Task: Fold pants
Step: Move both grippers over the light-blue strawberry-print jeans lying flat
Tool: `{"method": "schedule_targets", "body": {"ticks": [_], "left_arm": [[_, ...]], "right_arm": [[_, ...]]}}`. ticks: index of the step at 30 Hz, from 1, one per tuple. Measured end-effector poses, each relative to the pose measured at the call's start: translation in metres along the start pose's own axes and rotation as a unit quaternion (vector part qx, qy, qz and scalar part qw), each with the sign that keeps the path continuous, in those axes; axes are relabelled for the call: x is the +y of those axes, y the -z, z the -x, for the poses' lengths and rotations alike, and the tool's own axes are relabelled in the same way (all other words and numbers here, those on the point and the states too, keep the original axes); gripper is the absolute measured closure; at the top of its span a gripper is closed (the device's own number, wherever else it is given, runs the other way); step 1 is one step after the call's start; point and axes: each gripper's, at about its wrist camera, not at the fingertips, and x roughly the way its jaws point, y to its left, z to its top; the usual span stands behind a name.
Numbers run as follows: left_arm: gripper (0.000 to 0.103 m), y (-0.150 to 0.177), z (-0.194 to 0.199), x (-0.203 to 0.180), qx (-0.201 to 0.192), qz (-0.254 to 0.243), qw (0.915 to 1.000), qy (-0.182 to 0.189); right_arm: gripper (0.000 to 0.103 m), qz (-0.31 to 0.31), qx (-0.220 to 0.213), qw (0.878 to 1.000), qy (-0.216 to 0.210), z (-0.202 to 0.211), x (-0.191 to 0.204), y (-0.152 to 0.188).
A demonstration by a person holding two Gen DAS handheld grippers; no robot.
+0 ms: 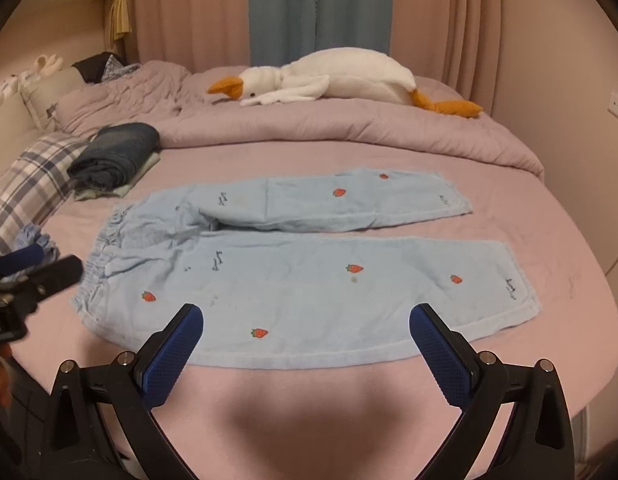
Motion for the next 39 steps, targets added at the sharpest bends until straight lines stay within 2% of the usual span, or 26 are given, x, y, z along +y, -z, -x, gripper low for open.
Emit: {"method": "schedule_targets", "body": {"ticks": [14,39], "left_arm": [[0.000,0.003,0.007,-0.003,0.005,-0.017,0.9998,0.005],[0.000,0.007,0.008,-0.004,0.008,-0.019,0.9998,0.007]], "right_arm": [[0.001,-0.015,0.007,1.000,-0.002,0.014,-0.010,0.003],[0.001,-0.015,0.008,1.000,-0.004,0.019,-0.012,0.001]]}}
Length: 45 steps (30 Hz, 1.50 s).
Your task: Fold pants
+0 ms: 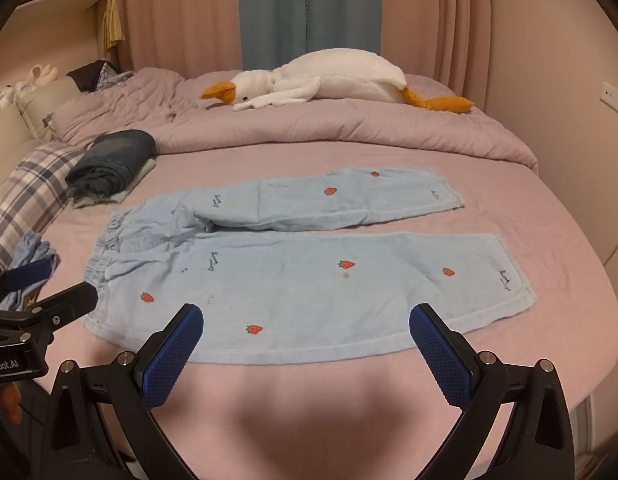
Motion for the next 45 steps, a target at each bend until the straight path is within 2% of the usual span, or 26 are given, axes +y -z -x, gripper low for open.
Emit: {"method": "schedule_targets", "body": {"ticks": [28,31,35,38,40,42,45], "left_arm": [[0.000,0.005,0.000,0.002,0.005,0.001,1.0000,0.005],[0.000,0.007,-0.005,0.008,0.012,0.009,0.9999,0.008],[0.000,0.015,-0.024,0.033,0.039,0.047,0.9981,0.011],[0.000,0.028,-0.039,0.066,0.063,0.091,0.9937,-0.013],[0.001,0.041,-0.047,0.099,0.075,0.143,0.9864,-0.029],[0.001,0.060,-0.051,0.139,0.082,0.209,0.9734,-0.045],[0.001,0.079,-0.053,0.182,0.084,0.274,0.9569,-0.049]], "right_arm": [[0.001,0.009,0.007,1.000,-0.001,-0.001,0.011,0.002],[0.001,0.010,0.008,1.000,-0.002,-0.001,0.011,0.002],[0.001,0.012,0.016,1.000,-0.004,-0.008,0.014,0.004],[0.001,0.023,0.023,0.999,-0.016,-0.020,0.018,0.012],[0.001,0.037,0.034,0.999,-0.016,-0.032,0.023,0.020],[0.001,0.055,0.049,0.997,-0.025,-0.048,0.031,0.032],[0.001,0.078,0.069,0.993,-0.053,-0.067,0.047,0.049]]}}
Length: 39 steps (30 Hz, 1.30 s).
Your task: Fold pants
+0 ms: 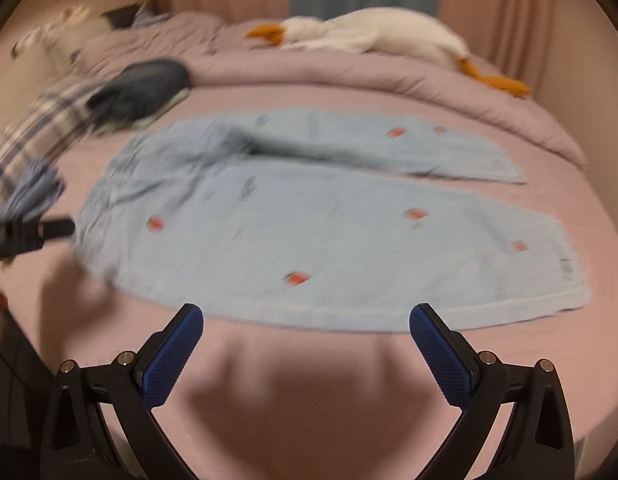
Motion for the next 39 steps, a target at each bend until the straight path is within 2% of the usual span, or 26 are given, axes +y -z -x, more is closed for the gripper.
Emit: {"method": "schedule_targets", "body": {"ticks": [2,5,7,10,12,13,14,15,16,17,18,19,20,21,24,28,29,30,31,33,35,36,38,39], "left_arm": [[0.001,0.000,-0.009,0.024,0.013,0.047,0.9984,0.029],[0.001,0.002,-0.019,0.032,0.023,0.087,0.9945,0.054],[0.001,0.000,-0.021,0.024,0.003,0.075,0.9960,0.049],[0.002,-0.011,-0.030,0.014,-0.010,0.071,0.9966,0.042],[0.011,-0.019,-0.037,0.015,-0.025,0.075,0.9964,0.033],[0.032,-0.022,-0.039,0.014,-0.029,0.074,0.9964,0.029],[0.061,-0.027,-0.041,0.013,-0.031,0.073,0.9965,0.026],[0.064,-0.030,-0.045,0.015,-0.028,0.074,0.9964,0.031],[0.067,-0.032,-0.047,0.018,-0.026,0.077,0.9960,0.039],[0.073,-0.035,-0.048,0.021,-0.029,0.078,0.9954,0.047],[0.074,-0.037,-0.049,0.023,-0.029,0.076,0.9954,0.051],[0.076,-0.039,-0.048,0.025,-0.029,0.074,0.9952,0.057],[0.078,-0.039,-0.046,0.026,-0.030,0.070,0.9952,0.061],[0.079,-0.040,-0.044,0.028,-0.034,0.064,0.9955,0.061],[0.083,-0.043,-0.030,0.029,-0.053,0.045,0.9957,0.061],[0.087,-0.044,-0.012,0.032,-0.096,0.019,0.9948,0.029],[0.093,-0.043,-0.011,0.034,-0.107,0.011,0.9942,0.000],[0.094,-0.044,-0.013,0.034,-0.112,0.004,0.9934,-0.027],[0.093,-0.044,-0.017,0.036,-0.104,-0.006,0.9936,-0.044],[0.088,-0.040,-0.024,0.045,-0.075,-0.009,0.9958,-0.052],[0.080,-0.035,-0.020,0.049,-0.074,-0.019,0.9954,-0.059],[0.077,-0.034,-0.016,0.049,-0.078,-0.020,0.9949,-0.061],[0.062,-0.038,-0.004,0.045,-0.100,-0.019,0.9936,-0.050],[0.058,-0.039,0.000,0.040,-0.109,-0.025,0.9927,-0.045]], "right_arm": [[0.001,0.027,0.003,1.000,-0.016,-0.011,0.017,0.006],[0.001,0.097,-0.008,0.995,-0.027,-0.020,0.052,0.014],[0.001,0.145,-0.022,0.989,-0.023,-0.022,0.072,0.019],[0.001,0.223,-0.051,0.974,0.002,-0.026,0.098,0.026],[0.001,0.268,-0.075,0.960,0.020,-0.028,0.112,0.028],[0.001,0.293,-0.091,0.951,0.033,-0.030,0.119,0.030],[0.004,0.309,-0.099,0.945,0.044,-0.032,0.123,0.030],[0.007,0.323,-0.108,0.939,0.051,-0.033,0.127,0.029],[0.018,0.331,-0.114,0.935,0.053,-0.035,0.134,0.029],[0.030,0.339,-0.118,0.932,0.055,-0.038,0.139,0.027],[0.037,0.350,-0.116,0.928,0.058,-0.041,0.143,0.024],[0.052,0.357,-0.112,0.926,0.055,-0.043,0.148,0.023],[0.072,0.364,-0.106,0.924,0.049,-0.044,0.153,0.023],[0.080,0.370,-0.098,0.923,0.038,-0.045,0.155,0.023],[0.084,0.385,-0.081,0.919,0.042,-0.039,0.164,0.022],[0.086,0.371,-0.069,0.926,0.031,-0.023,0.172,0.016],[0.086,0.368,-0.065,0.927,0.023,-0.020,0.177,0.018],[0.086,0.369,-0.063,0.927,0.015,-0.018,0.180,0.019],[0.086,0.377,-0.057,0.924,0.009,-0.020,0.186,0.022],[0.086,0.392,-0.044,0.919,0.023,-0.033,0.195,0.033],[0.083,0.381,-0.057,0.923,0.021,-0.037,0.191,0.034],[0.080,0.370,-0.056,0.927,0.011,-0.034,0.188,0.031],[0.046,0.332,-0.047,0.942,-0.024,-0.026,0.172,0.021],[0.039,0.300,-0.046,0.952,-0.046,-0.020,0.161,0.015]]}}
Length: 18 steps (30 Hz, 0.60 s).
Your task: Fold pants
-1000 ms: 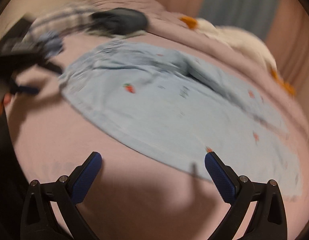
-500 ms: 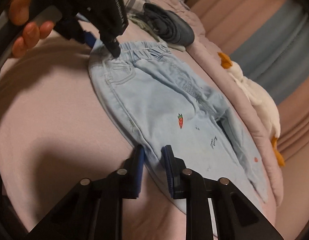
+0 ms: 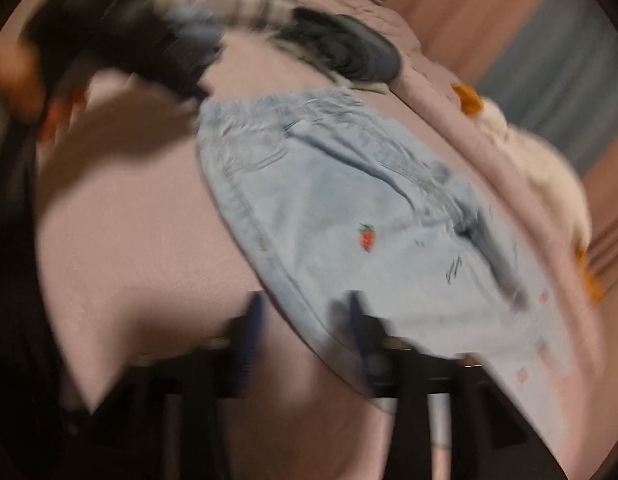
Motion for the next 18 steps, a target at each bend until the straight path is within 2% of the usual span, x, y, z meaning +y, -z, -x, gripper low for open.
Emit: {"method": "schedule_targets", "body": {"ticks": [1,3,5,6,7,8,9,10,13,14,15,16,17,18], "left_arm": [[0.051,-0.003,0.005,-0.009,-0.013,-0.012,0.9998,0.008],[0.045,-0.004,0.011,-0.032,-0.028,-0.041,0.9982,0.033],[0.037,-0.005,0.010,-0.057,-0.028,-0.070,0.9948,0.069],[0.037,-0.003,0.007,-0.070,-0.024,-0.084,0.9926,0.085],[0.037,-0.001,0.004,-0.081,-0.018,-0.098,0.9903,0.096],[0.037,0.002,-0.001,-0.093,-0.013,-0.114,0.9879,0.104],[0.037,0.005,-0.005,-0.103,-0.010,-0.129,0.9856,0.109],[0.037,0.008,-0.010,-0.110,-0.008,-0.140,0.9844,0.106],[0.037,0.012,-0.037,-0.123,0.021,-0.166,0.9835,0.068],[0.037,0.014,-0.045,-0.121,0.034,-0.171,0.9834,0.051],[0.037,0.016,-0.055,-0.120,0.052,-0.174,0.9828,0.033],[0.037,0.019,-0.065,-0.115,0.072,-0.174,0.9817,0.029],[0.037,0.021,-0.067,-0.108,0.073,-0.169,0.9822,0.038],[0.037,0.022,-0.065,-0.107,0.061,-0.171,0.9824,0.044]], "right_arm": [[0.034,-0.042,-0.012,0.999,-0.016,0.009,-0.016,0.003],[0.034,-0.126,-0.029,0.991,-0.029,0.024,-0.054,0.015],[0.034,-0.231,-0.033,0.972,-0.019,0.035,-0.104,0.040],[0.034,-0.275,-0.033,0.961,-0.009,0.040,-0.123,0.054],[0.034,-0.344,-0.030,0.938,0.005,0.045,-0.155,0.080],[0.034,-0.388,-0.026,0.921,0.017,0.048,-0.173,0.099],[0.034,-0.444,-0.020,0.895,0.032,0.052,-0.195,0.124],[0.034,-0.517,-0.021,0.854,0.051,0.061,-0.222,0.161],[0.034,-0.647,-0.034,0.754,0.108,0.086,-0.264,0.243],[0.034,-0.671,-0.040,0.730,0.123,0.093,-0.273,0.263],[0.034,-0.689,-0.046,0.711,0.133,0.097,-0.280,0.279],[0.034,-0.710,-0.054,0.686,0.146,0.102,-0.292,0.300],[0.034,-0.723,-0.059,0.672,0.151,0.103,-0.299,0.311],[0.034,-0.731,-0.065,0.663,0.151,0.101,-0.307,0.320]]}}
